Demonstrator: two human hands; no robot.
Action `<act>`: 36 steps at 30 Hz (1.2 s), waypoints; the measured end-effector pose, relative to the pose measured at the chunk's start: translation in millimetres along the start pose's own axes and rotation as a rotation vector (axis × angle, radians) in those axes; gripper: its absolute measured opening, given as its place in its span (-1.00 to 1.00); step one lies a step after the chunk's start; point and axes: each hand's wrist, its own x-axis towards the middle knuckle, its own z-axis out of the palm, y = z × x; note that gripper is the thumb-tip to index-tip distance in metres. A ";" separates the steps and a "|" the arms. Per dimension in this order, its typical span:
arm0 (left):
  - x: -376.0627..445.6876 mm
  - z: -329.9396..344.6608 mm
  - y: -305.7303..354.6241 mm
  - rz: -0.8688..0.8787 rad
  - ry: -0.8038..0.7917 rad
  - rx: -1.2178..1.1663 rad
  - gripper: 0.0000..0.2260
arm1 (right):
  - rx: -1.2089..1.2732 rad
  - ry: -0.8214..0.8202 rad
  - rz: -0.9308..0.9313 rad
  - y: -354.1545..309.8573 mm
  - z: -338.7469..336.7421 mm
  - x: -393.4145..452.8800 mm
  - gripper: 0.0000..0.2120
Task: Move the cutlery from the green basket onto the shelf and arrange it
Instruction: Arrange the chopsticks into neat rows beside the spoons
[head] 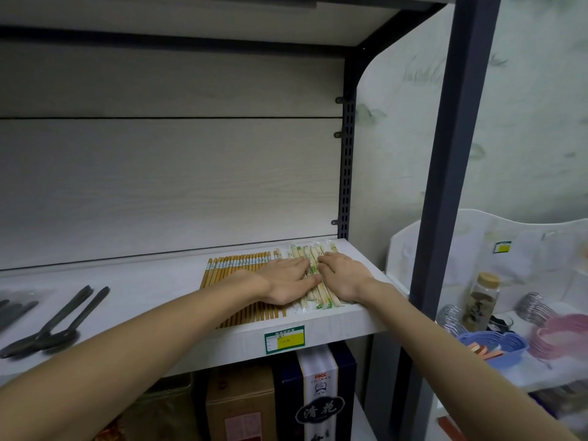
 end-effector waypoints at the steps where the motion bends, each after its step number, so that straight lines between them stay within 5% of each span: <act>1: 0.4 0.3 0.1 0.010 0.034 0.015 -0.33 | 0.005 0.002 0.001 0.0 0.0 -0.1 -0.58; 36: 5.8 4.4 4.4 -0.048 -0.120 0.028 -0.38 | 0.023 -0.072 0.038 1.7 -4.2 1.8 -0.57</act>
